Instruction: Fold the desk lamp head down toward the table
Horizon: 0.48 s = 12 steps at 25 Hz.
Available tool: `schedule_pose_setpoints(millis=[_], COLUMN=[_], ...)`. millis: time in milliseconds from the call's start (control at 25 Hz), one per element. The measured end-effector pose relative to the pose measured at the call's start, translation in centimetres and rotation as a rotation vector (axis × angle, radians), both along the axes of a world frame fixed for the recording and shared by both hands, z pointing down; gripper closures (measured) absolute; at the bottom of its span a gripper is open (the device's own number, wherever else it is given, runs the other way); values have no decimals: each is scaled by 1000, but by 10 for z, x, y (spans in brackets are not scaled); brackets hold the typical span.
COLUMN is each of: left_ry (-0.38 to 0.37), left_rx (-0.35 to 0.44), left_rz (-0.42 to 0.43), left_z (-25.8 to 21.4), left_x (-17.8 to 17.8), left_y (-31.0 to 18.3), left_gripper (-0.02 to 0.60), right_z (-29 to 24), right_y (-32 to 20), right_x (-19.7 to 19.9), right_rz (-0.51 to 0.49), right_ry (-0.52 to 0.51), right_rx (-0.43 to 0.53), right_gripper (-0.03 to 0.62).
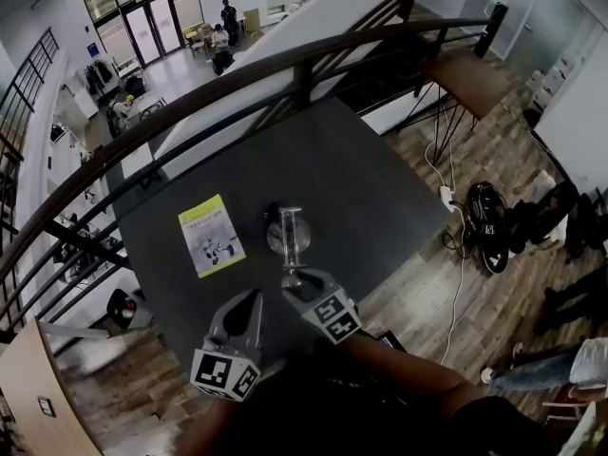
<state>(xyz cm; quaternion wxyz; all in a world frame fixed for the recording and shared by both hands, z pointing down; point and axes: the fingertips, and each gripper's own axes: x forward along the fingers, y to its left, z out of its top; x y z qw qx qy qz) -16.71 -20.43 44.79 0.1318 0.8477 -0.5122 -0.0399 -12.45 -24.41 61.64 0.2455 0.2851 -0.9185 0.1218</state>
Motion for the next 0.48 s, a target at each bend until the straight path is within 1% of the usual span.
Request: schedule_pose_setpoints(millis=[320,480], left_ry=[-12,-22], left_rx=[0,8], left_rz=[10,17], left_z=[2,4], left_x=[-4,-3], left_y=[11,15], left_gripper=[580,580], right_z=[43,65], right_y=[-2,-7], right_x=[-1,-1], right_rz=[7,25], right_ry=[95,120], right_rx=[25,12], right_gripper=[387,388])
